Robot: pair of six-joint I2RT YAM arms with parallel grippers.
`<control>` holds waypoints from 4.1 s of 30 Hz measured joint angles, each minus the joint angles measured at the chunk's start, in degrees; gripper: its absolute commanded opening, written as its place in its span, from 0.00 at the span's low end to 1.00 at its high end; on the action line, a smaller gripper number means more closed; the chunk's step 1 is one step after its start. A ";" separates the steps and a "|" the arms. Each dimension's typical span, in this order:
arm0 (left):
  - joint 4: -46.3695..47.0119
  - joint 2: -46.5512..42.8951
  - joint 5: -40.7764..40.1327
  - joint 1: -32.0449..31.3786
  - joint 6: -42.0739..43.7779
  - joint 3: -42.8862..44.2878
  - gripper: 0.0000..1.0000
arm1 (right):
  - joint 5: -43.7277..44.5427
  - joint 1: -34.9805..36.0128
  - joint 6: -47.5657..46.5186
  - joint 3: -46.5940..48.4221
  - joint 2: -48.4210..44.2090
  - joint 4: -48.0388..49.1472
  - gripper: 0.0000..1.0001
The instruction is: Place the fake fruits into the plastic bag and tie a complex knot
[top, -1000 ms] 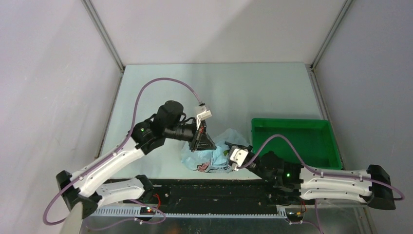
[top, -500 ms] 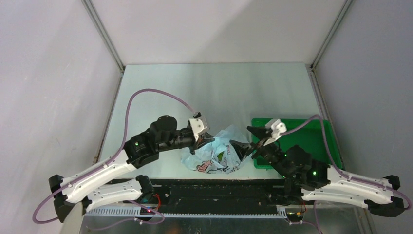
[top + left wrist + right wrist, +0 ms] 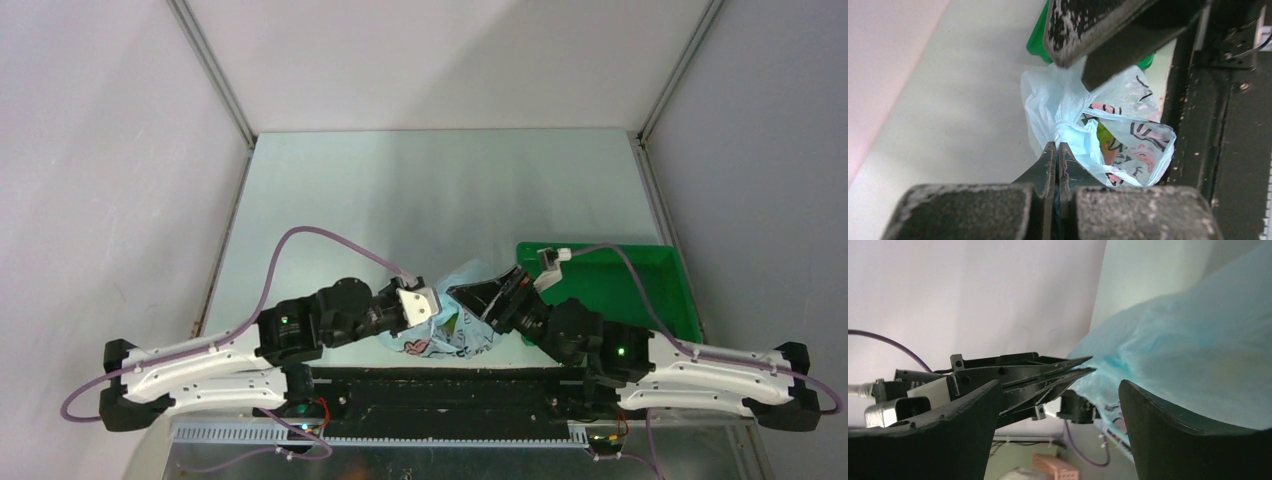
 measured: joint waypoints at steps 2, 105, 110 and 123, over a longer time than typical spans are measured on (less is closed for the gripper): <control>0.50 -0.15 -2.93 -1.46 0.68 -0.79 0.00 | -0.70 0.92 5.38 0.00 2.10 0.74 0.89; 9.01 -7.06 31.56 32.17 -61.20 -3.63 0.76 | -73.55 -36.11 -16.76 1.16 25.51 37.31 0.00; 13.64 -6.32 32.96 32.24 -65.09 -8.87 0.73 | -77.72 -37.24 -15.85 1.16 28.55 38.36 0.00; 27.41 -4.83 35.30 32.24 -74.44 -15.72 0.74 | -81.15 -37.66 -15.10 1.16 30.08 40.17 0.00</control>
